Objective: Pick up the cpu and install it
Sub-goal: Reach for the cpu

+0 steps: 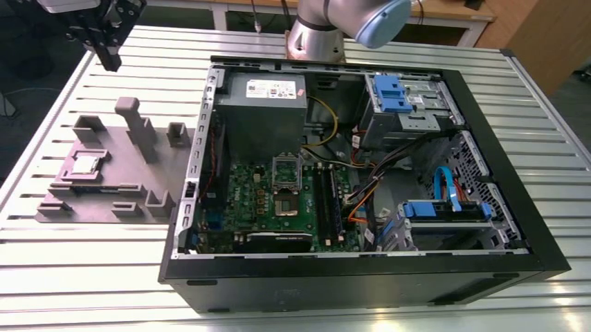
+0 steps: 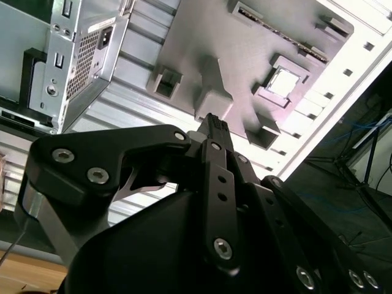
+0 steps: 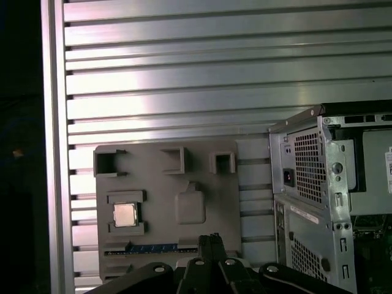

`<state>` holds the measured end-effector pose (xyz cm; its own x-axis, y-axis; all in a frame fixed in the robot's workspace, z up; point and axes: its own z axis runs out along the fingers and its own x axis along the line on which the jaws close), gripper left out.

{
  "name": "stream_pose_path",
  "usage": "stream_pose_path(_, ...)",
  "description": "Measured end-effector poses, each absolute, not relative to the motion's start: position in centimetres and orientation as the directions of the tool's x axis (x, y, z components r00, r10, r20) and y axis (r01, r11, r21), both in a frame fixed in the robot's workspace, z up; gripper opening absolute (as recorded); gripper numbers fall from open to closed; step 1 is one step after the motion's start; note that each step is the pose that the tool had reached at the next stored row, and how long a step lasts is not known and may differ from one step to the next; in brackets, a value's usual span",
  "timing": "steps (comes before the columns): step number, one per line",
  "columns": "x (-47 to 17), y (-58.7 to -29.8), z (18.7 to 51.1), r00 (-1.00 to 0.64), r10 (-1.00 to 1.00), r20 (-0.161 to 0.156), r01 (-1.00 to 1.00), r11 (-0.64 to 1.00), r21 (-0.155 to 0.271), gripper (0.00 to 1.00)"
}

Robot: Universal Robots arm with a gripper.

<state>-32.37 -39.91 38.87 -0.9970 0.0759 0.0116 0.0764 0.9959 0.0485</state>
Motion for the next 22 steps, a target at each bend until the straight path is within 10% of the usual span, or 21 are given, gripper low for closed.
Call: stream_pose_path(22,-36.8,-39.9,38.8,-0.997,0.076,0.012,0.076,0.996,0.049,0.11)
